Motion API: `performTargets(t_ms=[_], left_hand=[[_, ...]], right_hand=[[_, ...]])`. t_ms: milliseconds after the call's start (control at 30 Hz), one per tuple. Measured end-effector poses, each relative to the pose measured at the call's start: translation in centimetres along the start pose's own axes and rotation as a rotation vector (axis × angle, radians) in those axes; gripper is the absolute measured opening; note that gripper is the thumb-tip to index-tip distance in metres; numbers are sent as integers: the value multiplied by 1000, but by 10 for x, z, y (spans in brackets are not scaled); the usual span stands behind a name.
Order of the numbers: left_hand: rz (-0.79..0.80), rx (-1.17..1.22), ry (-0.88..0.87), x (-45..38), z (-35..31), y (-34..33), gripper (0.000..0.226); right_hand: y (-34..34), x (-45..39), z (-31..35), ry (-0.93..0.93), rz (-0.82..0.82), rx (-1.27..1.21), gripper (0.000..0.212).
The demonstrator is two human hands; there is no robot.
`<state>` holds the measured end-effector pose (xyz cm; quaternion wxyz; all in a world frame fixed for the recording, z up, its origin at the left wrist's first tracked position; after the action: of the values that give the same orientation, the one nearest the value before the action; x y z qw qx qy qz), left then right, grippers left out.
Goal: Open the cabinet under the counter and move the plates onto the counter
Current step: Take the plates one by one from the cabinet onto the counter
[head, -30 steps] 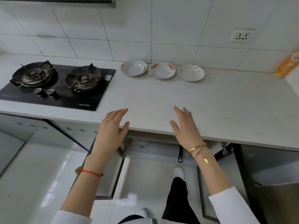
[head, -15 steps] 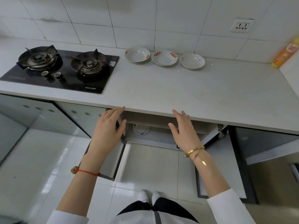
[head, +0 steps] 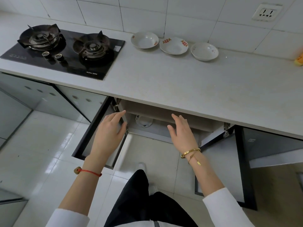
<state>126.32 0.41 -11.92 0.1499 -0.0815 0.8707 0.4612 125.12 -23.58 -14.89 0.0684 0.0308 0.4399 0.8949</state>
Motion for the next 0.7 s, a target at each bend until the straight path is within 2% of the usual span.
performTargets(t_ms=[167,367,533,700], left_hand=[[20,-32,81,-3,32,-43,41],[42,-62,124,-24,89,-124,40],[52,-88,126,-40,153,-216,39],[119,-93,118,-46,246,-336,36]], right_hand=[[-41,-25,-32,-17,30,23,48],[-115,-76,-84,-35,36,32,48],[-205,-124,-140,-20,32,25,46],[-321,-166,-207,25,66,54,44]])
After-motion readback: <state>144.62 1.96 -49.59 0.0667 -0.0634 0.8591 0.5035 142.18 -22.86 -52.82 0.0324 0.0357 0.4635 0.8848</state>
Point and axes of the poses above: each hand's wrist, its own x-axis away from the middle knuckle, its own y-axis out of the back of the hand, z = x × y, the point moved 9 cm from there along -x, towards the middle knuckle, and after that the axes turned 12 degrees about -z, right-handed, at the moved point
